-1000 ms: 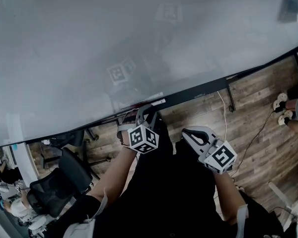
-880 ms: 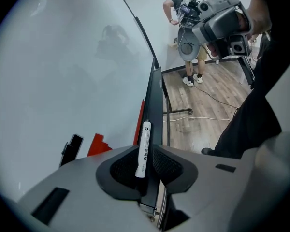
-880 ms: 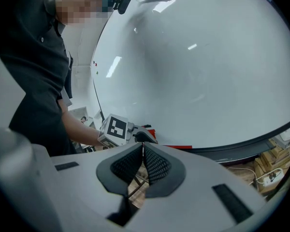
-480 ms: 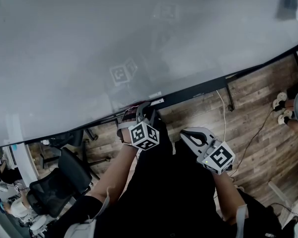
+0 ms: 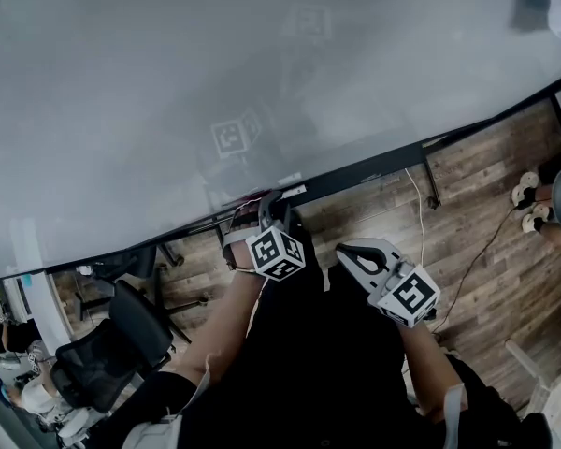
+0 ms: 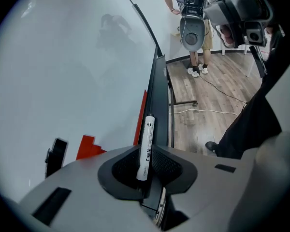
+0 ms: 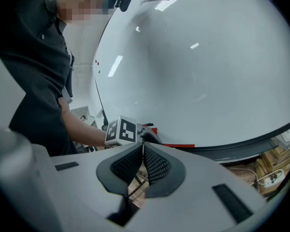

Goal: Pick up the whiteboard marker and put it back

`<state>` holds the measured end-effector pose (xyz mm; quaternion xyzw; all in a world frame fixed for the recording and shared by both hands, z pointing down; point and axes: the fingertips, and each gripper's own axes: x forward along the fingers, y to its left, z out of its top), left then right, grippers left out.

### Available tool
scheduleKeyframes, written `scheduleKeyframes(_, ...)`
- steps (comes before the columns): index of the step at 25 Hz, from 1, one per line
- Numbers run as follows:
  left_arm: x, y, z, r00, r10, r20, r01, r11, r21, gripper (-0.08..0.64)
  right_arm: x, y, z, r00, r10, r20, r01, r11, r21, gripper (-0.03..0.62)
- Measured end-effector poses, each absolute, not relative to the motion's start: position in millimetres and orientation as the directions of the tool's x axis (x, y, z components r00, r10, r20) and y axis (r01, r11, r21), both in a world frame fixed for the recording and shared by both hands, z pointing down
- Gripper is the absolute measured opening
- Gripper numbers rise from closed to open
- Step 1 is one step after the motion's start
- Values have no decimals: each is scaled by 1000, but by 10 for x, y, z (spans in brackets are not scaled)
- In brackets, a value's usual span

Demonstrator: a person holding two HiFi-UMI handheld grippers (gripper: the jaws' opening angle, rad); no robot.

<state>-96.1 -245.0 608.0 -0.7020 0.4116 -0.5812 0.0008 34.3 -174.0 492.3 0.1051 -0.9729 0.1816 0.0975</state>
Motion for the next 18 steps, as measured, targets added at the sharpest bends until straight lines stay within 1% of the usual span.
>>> scheduleKeyframes(4,-965,-2438,6067,-16,-581,814,-570,-663,-485,81,351,-1706,4923,-958,-168,232,-240,913,-331,20)
scheduleKeyframes(9,-910,-2441,6032,36,-577,816,-571,-682,-457,69,381,-1705,4935,-957,-171,234,-243,913,-326,21)
scheduleKeyframes(15,-880,-2362,5914,66,-596,800,-582,-675,-454,66,375,-1666,4917,-958,-175,228,-244,915,-322,20)
scheduleKeyframes(18,-785,-2328,5824,110,-609,786,-587,-678,-443,66,376,-1660,4934,-957,-178,227,-247,914,-323,20)
